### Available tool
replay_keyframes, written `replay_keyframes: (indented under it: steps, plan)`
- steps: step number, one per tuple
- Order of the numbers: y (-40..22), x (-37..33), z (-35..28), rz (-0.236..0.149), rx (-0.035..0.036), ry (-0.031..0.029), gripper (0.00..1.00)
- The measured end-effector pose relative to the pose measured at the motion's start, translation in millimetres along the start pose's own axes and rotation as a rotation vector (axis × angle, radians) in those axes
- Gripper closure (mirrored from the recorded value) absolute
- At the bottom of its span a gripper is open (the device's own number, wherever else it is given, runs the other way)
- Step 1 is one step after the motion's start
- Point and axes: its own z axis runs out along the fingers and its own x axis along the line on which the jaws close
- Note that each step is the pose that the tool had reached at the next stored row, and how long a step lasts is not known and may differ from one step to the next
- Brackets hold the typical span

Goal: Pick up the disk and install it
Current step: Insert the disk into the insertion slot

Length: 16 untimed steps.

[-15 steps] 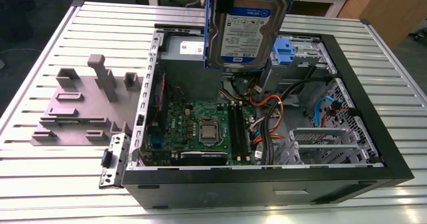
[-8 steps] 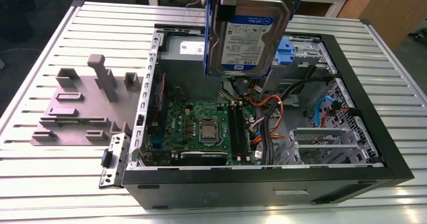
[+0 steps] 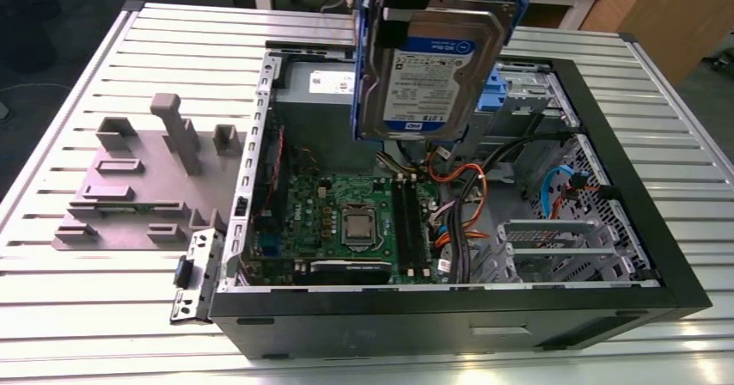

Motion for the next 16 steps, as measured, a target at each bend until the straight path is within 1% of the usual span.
replay_keyframes:
  steps: [5,7,9,16]
  plan:
    - [-16.6,0.1,0.3,0.000,-0.0008,0.0001,0.64]
    - [-21.4,0.1,0.4,0.000,-0.0009,0.0000,0.64]
    - [-23.3,0.2,0.4,0.000,-0.0009,0.0001,0.64]
    - [-24.0,0.1,0.4,0.000,-0.0009,0.0000,0.64]
